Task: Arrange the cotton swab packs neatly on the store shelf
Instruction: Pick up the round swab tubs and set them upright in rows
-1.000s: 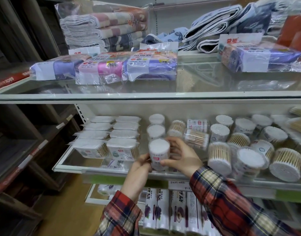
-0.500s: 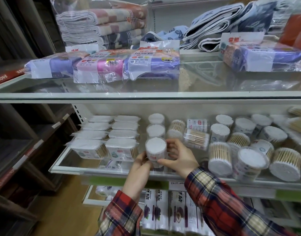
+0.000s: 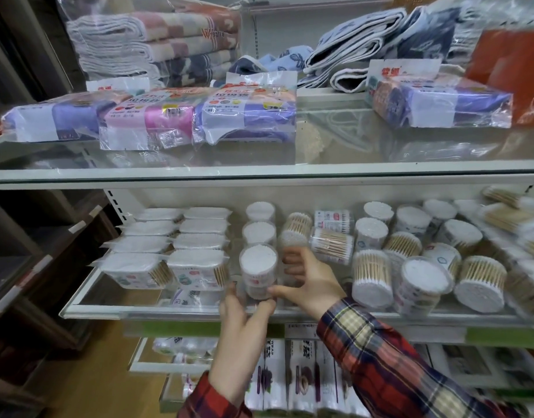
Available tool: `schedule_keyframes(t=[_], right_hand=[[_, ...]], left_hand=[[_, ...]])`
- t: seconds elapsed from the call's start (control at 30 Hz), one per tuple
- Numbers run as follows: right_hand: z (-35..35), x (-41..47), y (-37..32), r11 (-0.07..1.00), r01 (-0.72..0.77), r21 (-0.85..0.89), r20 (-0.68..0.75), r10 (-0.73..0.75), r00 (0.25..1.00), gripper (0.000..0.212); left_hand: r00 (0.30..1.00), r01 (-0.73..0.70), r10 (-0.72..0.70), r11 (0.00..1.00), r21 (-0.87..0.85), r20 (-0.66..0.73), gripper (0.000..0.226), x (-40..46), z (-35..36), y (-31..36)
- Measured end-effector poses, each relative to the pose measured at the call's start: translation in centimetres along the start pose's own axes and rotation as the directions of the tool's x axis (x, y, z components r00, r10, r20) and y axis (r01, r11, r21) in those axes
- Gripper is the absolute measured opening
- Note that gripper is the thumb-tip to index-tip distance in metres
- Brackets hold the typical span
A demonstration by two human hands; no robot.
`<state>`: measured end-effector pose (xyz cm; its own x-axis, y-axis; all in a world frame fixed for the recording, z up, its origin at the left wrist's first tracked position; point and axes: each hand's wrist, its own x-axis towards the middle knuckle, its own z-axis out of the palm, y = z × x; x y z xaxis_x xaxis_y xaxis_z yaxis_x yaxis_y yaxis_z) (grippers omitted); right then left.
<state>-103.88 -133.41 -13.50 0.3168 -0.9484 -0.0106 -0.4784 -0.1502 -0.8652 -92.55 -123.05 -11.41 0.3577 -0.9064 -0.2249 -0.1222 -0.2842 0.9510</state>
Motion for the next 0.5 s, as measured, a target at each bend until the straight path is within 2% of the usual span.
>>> schedule_keyframes(t=[0.1,0.17,0.27,0.33,0.43,0.5], right_hand=[[-3.1,-1.2,-0.3,0.994,0.044,-0.097,-0.01,-0.045,0.999,0.051],[-6.2,-2.0,-0.6,0.956,0.108,-0.272,0.023,-0.106,0.994,0.037],[-11.3,-2.8,-0.8,0.86,0.169,-0.482,0.064,-0.158,0.985,0.035],[-14.0,-2.8,-0.6,0.82,0.136,-0.555,0.078,-0.111,0.991,0.044],[-15.8,-2.4,-0.2,0.73,0.068,-0.68,0.119,0.018,0.993,0.067],[-15.5,-2.2,0.1,0.625,0.04,-0.779,0.131,0.1,0.986,0.077]], left_hand=[[0.994,-0.089,0.089,0.996,0.002,0.059,0.061,-1.8,0.2,0.3],[0.975,-0.195,0.19,0.98,0.029,0.118,0.042,-2.5,0.9,0.6],[0.885,-0.462,0.428,0.857,0.23,0.182,0.024,-2.0,3.2,1.1],[0.835,-0.55,0.483,0.759,0.35,0.265,0.034,-1.3,5.8,1.5],[0.847,-0.53,0.411,0.699,0.479,0.337,0.059,0.3,10.1,1.0],[0.867,-0.493,0.355,0.706,0.508,0.349,0.069,1.1,12.1,0.5]])
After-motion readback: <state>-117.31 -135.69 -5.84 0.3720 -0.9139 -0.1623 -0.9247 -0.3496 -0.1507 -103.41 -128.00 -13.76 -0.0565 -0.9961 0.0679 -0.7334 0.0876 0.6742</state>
